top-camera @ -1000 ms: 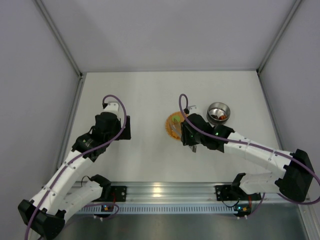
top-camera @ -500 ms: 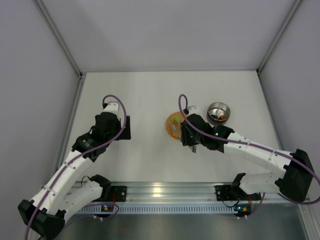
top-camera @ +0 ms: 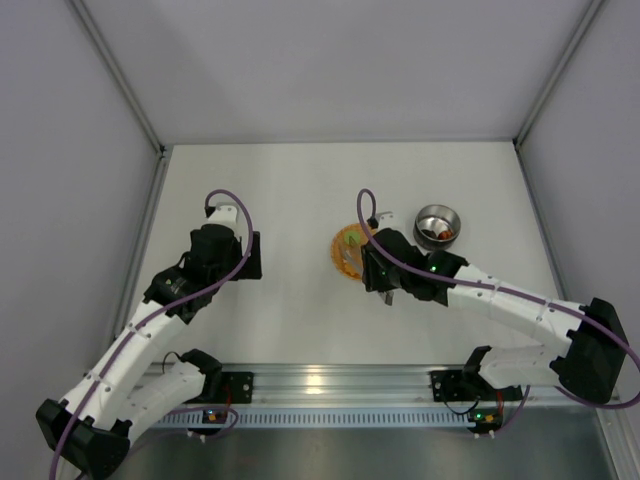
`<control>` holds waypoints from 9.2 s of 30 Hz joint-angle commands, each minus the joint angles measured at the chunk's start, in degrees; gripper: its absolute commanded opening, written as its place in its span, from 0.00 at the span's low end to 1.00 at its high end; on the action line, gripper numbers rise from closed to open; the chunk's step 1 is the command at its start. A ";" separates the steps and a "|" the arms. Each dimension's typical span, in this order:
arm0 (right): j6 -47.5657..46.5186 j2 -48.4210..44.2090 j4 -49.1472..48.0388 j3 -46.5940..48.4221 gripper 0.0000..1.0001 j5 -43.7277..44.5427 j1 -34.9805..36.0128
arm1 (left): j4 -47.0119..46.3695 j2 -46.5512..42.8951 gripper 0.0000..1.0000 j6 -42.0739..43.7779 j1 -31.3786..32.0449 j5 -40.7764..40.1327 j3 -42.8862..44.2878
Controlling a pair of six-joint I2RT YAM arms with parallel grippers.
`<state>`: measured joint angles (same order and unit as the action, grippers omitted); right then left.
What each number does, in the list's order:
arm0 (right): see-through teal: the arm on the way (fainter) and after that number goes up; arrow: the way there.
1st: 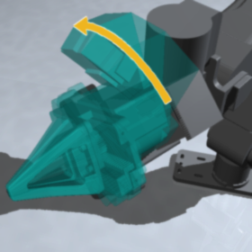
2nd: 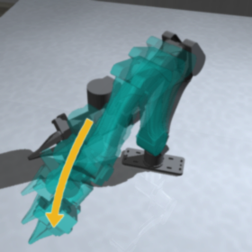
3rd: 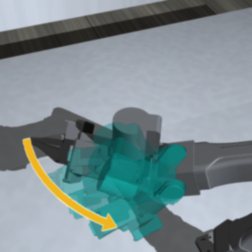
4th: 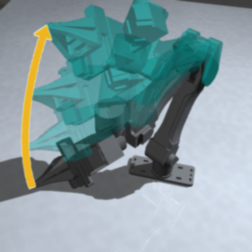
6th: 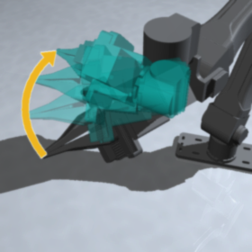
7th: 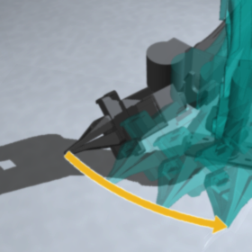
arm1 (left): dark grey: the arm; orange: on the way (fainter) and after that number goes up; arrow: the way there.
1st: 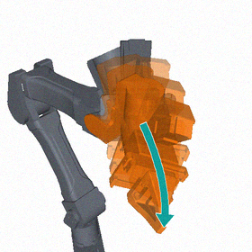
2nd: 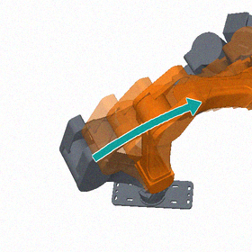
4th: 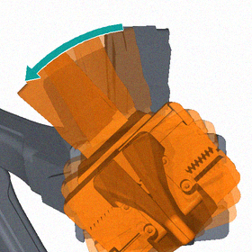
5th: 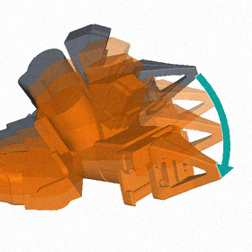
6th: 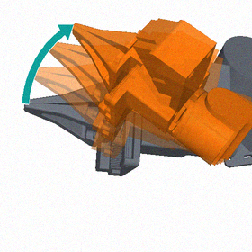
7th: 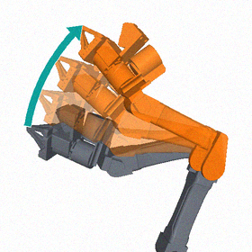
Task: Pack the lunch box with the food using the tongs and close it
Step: Pick up the fake food from the plate, then place the fake food in the packing box, then pick up the fake food from the plate, then place the fake food in the packing box, then pick up the fake food from the plate.
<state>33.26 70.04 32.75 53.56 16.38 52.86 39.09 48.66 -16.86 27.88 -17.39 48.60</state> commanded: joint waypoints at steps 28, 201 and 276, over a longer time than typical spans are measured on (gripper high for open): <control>0.06 -2.01 1.61 2.42 0.22 5.06 1.98 | -1.21 0.29 0.99 -0.36 0.25 -0.37 -0.52; -5.39 -16.85 8.90 -0.21 0.38 8.67 -18.05 | -1.12 0.82 0.99 -0.45 0.42 -0.37 -0.52; -0.30 -10.80 0.82 -3.99 0.44 -3.20 1.19 | -0.86 4.07 0.99 -0.89 0.51 -1.51 -0.52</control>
<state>32.18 59.44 37.69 48.84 11.75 52.86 39.13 52.42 -17.08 28.21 -18.09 48.29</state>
